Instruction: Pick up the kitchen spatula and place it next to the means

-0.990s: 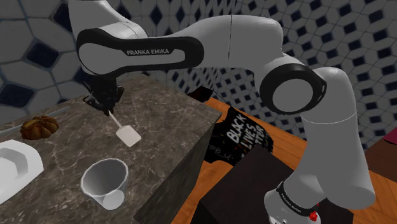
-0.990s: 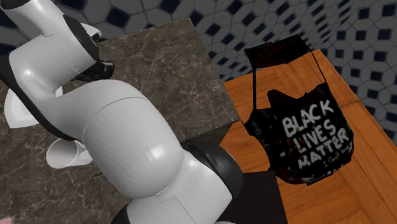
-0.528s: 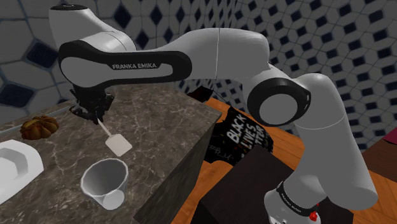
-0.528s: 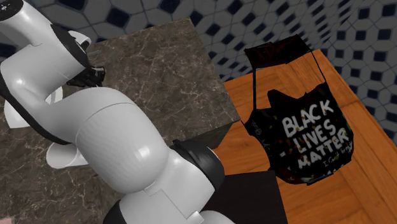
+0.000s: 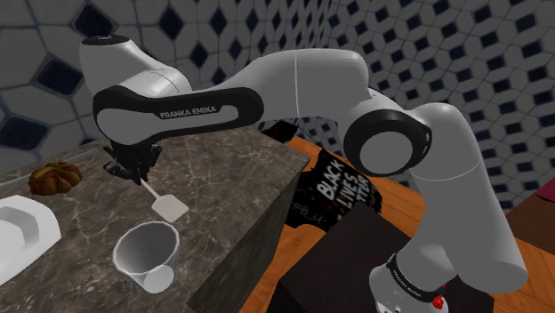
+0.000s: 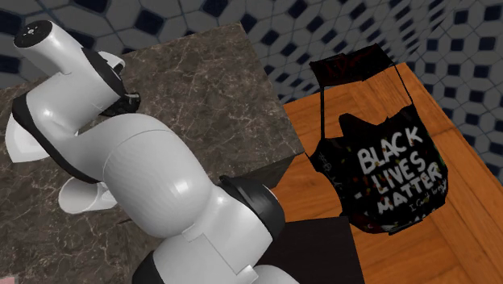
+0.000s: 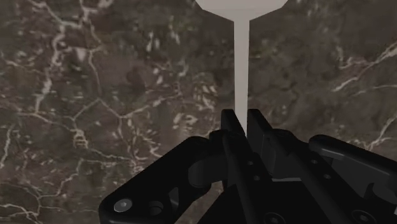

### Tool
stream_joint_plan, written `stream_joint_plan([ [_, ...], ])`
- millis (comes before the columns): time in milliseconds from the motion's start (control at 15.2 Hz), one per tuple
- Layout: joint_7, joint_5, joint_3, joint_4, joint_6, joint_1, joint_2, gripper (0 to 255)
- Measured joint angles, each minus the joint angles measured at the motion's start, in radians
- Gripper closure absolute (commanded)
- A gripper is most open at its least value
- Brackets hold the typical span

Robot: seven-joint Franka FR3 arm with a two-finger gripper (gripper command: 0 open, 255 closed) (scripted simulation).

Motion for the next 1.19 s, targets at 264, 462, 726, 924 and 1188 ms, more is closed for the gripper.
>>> stream_joint_plan([
  [264, 0.004, -0.002, -0.001, -0.033, 0.036, -0.001, 0.003, 255],
  [462, 0.005, -0.002, -0.001, -0.034, 0.039, -0.001, 0.004, 255],
  [726, 0.005, -0.002, -0.001, -0.034, 0.039, 0.0, 0.005, 0],
  [924, 0.005, -0.002, -0.001, -0.034, 0.039, 0.0, 0.005, 0],
  [1188, 0.0, 0.002, 0.001, 0.003, -0.017, 0.0, -0.016, 0],
])
